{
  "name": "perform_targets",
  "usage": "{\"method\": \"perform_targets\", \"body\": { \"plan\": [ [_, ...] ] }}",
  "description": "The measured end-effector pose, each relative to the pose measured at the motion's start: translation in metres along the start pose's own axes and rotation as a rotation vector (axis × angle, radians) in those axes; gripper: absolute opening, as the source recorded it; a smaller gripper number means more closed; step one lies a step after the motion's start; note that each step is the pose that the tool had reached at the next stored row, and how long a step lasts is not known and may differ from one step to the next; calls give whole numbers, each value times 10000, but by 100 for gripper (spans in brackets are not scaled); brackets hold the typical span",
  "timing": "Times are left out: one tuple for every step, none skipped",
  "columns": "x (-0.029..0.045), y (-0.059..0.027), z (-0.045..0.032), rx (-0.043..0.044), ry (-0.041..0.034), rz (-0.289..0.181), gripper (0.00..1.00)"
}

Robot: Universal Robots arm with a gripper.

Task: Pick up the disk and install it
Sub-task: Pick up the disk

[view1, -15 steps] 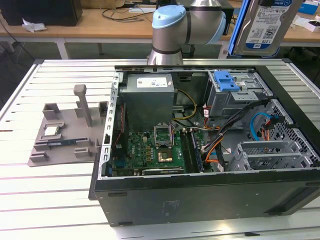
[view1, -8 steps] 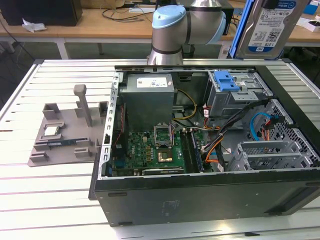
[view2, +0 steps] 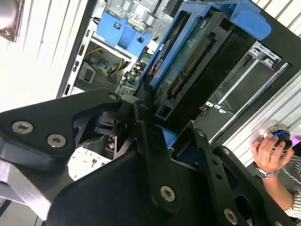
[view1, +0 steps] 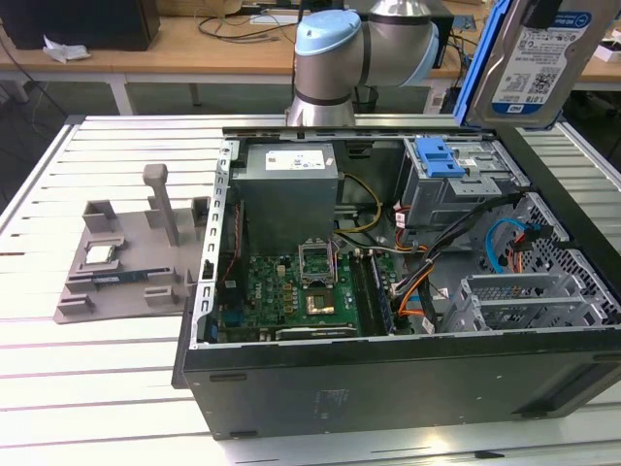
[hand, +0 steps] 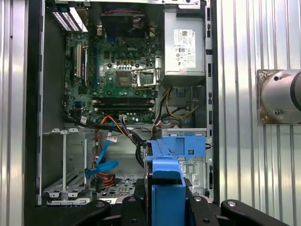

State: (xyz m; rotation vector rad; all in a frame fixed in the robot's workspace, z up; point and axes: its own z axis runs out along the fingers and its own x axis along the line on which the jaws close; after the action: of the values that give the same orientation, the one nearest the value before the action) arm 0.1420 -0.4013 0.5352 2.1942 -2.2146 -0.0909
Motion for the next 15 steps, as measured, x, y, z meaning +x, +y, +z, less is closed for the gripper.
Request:
{"method": "perform_targets", "body": {
  "plan": [
    [39,0,-1,0,0,0,37],
    [52,0,-1,0,0,0,37],
    [64,0,-1,0,-1,0,37],
    [84,0,-2,0,0,1,37],
    [100,-1,-2,0,-1,1,37],
    [112,-1,-3,0,0,1,37],
    [134,-1,-3,0,0,0,37],
    [152,-1,-4,-1,0,0,37],
    [165,-1,-4,-1,1,0,37],
    [193,-1,-5,0,0,0,37],
    [216,-2,-6,0,0,0,37],
    [243,-2,-6,0,0,1,37],
    [252,-2,-6,0,0,1,37],
    [266,-2,-7,0,0,1,37],
    [278,-2,-7,0,1,0,37]
  ]
}}
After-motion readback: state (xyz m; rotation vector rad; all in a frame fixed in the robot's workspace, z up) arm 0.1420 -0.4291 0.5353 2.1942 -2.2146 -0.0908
